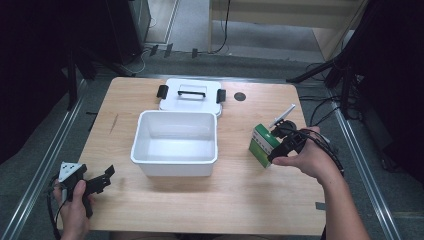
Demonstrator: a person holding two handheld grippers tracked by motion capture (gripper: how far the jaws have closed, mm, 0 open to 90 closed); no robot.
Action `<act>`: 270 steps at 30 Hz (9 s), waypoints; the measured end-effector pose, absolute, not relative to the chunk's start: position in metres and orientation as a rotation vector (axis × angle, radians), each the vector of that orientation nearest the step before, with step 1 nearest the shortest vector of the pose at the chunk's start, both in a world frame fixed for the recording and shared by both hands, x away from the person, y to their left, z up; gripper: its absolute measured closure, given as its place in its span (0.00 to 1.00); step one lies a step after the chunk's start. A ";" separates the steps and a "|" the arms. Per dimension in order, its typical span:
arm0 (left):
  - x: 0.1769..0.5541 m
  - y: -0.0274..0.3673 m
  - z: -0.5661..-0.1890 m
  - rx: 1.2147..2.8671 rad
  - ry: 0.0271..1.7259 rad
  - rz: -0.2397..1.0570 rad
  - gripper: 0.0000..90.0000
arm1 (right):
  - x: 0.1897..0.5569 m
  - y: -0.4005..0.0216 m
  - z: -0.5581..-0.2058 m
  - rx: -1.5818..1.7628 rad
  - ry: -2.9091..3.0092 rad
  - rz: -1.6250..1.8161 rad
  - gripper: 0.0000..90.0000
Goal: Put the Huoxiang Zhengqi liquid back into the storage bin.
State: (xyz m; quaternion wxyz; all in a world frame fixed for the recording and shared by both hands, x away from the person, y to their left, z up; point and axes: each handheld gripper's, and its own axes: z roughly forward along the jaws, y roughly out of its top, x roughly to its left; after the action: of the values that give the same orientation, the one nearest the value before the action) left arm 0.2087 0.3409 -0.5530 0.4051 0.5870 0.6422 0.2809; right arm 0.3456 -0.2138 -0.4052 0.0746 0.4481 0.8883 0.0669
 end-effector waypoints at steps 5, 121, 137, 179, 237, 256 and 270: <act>0.209 0.341 -0.553 1.483 1.621 0.709 0.00 | 0.354 -0.207 -0.402 1.346 2.665 0.190 0.25; 0.209 0.341 -0.553 1.492 1.616 0.694 0.00 | 0.358 -0.032 -0.262 -0.056 2.920 0.404 0.72; 0.209 0.341 -0.553 1.486 1.615 0.691 0.00 | 0.366 -0.013 -0.284 -0.082 2.959 0.382 0.71; 0.209 0.342 -0.553 1.483 1.616 0.690 0.00 | 0.391 0.011 -0.375 -0.092 2.957 0.211 0.70; 0.210 0.341 -0.553 1.485 1.617 0.695 0.00 | 0.386 -0.104 -0.355 0.847 2.307 1.194 0.16; 0.209 0.341 -0.553 1.497 1.616 0.698 0.00 | 0.361 -0.190 -0.398 1.025 2.083 1.197 0.06; 0.209 0.341 -0.553 1.496 1.615 0.702 0.00 | 0.338 -0.237 -0.429 1.122 1.992 1.158 0.02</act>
State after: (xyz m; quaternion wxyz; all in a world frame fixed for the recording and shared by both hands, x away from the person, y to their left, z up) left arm 0.2091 0.3406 -0.5529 0.4035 0.5925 0.6395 0.2779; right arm 0.3377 -0.2368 -0.4287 0.2853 0.4196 0.7451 0.4329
